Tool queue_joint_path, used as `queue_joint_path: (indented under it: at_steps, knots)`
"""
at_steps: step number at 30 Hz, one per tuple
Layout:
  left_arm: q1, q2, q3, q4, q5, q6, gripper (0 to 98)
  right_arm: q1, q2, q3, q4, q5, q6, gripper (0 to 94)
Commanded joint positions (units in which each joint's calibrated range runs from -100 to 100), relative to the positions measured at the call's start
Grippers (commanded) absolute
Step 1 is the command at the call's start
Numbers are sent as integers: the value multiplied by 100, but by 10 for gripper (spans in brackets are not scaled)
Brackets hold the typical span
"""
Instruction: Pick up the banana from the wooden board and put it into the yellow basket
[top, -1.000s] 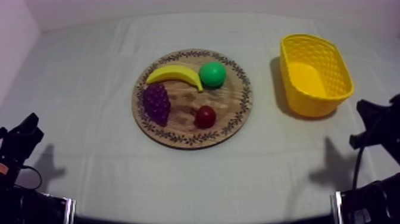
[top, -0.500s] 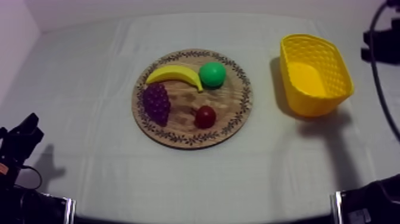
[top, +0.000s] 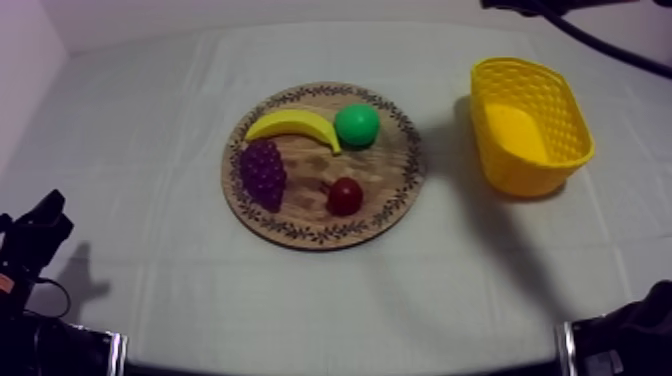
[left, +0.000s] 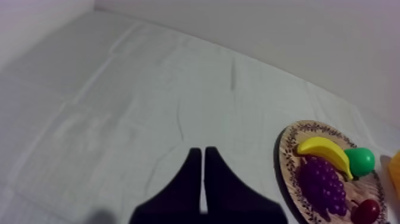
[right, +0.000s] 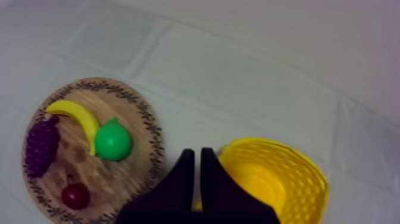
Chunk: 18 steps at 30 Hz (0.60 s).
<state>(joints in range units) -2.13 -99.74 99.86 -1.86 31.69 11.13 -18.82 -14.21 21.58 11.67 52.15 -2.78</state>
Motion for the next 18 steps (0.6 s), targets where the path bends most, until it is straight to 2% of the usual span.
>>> queue_joint_path:
  at_steps: [1,5,8,14,18]
  knots:
    - [0,-1,3,-2,0,-2,1,-161,333,-758,-202,378,578,28]
    - [0,-1,3,-2,0,-2,1,-375,643,-1773,-598,1135,1268,29]
    - [0,-1,3,-2,0,-1,1,-584,734,-2068,-720,1418,1784,29]
    - [0,-1,3,-2,0,-1,1,-849,653,-1400,-797,1026,2697,30]
    - [0,-1,3,-2,0,0,1,-898,588,-870,-918,617,3075,31]
